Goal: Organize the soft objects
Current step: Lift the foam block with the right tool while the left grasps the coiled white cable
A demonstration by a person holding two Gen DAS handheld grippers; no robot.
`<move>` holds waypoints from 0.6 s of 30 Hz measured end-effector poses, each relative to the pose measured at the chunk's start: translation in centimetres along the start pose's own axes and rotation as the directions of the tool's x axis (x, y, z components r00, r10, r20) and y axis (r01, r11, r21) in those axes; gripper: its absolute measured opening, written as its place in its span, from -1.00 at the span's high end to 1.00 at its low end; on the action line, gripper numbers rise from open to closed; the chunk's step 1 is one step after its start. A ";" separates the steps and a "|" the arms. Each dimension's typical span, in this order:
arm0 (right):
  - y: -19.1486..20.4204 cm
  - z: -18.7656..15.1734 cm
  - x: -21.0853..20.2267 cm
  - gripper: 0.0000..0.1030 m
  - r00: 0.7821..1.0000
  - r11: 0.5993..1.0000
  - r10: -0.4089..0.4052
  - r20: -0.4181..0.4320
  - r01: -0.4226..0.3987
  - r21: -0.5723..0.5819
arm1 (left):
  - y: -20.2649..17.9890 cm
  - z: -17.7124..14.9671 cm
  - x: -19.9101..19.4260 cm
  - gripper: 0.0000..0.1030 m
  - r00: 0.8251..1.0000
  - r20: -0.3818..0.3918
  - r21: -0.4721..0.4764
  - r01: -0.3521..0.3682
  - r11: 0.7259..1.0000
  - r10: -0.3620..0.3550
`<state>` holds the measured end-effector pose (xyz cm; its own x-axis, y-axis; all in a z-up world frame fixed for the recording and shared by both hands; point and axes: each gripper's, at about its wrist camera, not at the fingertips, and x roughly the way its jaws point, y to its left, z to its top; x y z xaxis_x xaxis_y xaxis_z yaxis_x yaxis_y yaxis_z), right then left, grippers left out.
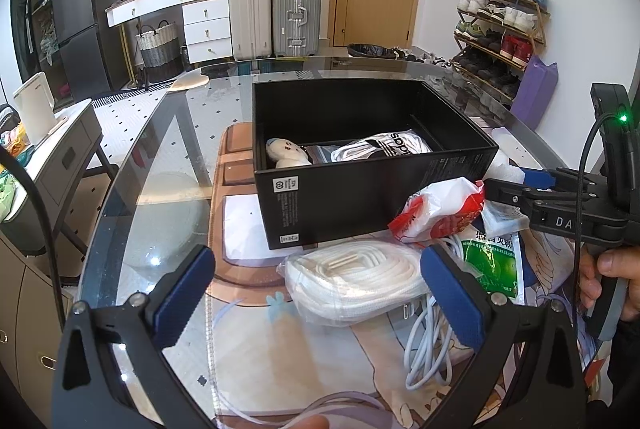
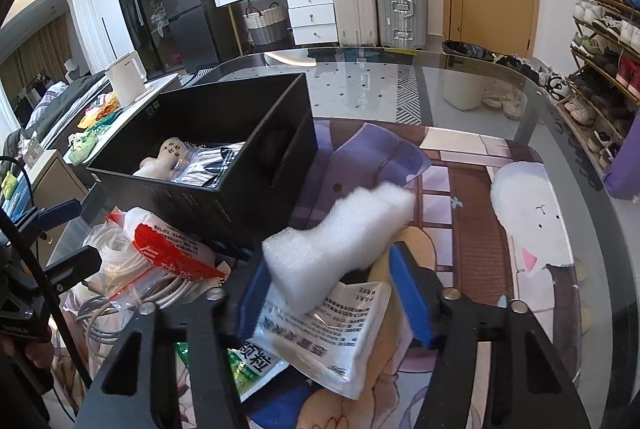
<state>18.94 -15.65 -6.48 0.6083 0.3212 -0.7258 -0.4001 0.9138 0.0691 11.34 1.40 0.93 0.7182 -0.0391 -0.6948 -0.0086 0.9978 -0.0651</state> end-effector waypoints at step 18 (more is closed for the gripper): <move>-1.3 -1.1 -2.8 0.51 0.995 0.998 -0.051 0.086 0.049 0.027 | -0.2 -0.2 0.1 -1.00 0.999 -0.021 -0.005 0.037 0.999 -0.037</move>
<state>17.03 -18.02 -5.32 0.6849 0.2941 -0.6666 -0.3513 0.9349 0.0515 11.24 1.22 0.75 0.7030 -0.0768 -0.7070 0.0140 0.9954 -0.0943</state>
